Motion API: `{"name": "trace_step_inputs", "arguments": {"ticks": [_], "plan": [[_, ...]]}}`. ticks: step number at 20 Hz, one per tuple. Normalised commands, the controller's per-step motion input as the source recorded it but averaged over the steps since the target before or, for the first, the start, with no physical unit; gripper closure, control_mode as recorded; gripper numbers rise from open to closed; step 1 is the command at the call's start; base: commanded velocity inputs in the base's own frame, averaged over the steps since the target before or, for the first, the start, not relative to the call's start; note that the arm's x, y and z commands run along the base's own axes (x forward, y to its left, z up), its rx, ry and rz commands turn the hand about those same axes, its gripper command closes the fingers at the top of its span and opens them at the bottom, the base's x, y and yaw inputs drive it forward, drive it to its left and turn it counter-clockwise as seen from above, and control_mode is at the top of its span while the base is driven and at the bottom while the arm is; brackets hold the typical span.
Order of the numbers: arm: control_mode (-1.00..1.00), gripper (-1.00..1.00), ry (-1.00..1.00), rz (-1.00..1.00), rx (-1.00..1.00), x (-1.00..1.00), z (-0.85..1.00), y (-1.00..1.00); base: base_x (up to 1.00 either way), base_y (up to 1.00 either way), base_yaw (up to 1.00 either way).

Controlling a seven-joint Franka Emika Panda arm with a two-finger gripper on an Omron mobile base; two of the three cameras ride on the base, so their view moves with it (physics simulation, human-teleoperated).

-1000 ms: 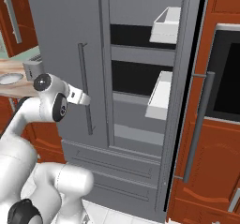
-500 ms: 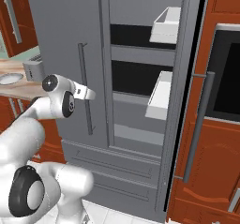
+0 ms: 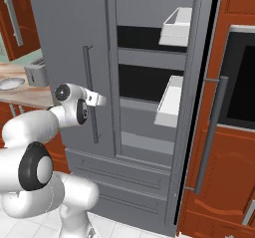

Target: Move the hot dog bun to the plate on the dining table and place the condiment next to that plate. Then navigate to the fridge and take the sausage and place it on the plate as well.

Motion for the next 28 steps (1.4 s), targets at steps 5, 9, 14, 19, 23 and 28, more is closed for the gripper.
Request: {"name": "trace_step_inputs", "arguments": {"ticks": [5,9,14,19,23,28], "plan": [[-1.0,1.0,0.0,0.0,0.0,0.65,-0.04,0.02,0.0,0.0,0.0],[-1.0,1.0,0.0,0.02,-0.01,-0.12,0.0,0.56,0.0,0.0,0.0],[-1.0,1.0,0.0,0.15,-0.02,-0.93,0.2,1.0,0.0,0.0,0.0],[-1.0,1.0,0.0,0.19,-0.03,-1.0,0.38,1.0,0.0,0.0,0.0],[-1.0,1.0,0.06,0.21,0.0,-0.95,0.47,1.0,0.0,0.0,0.0],[-1.0,-1.0,0.21,0.25,0.0,-0.67,0.52,1.0,0.0,0.0,0.0]]}}
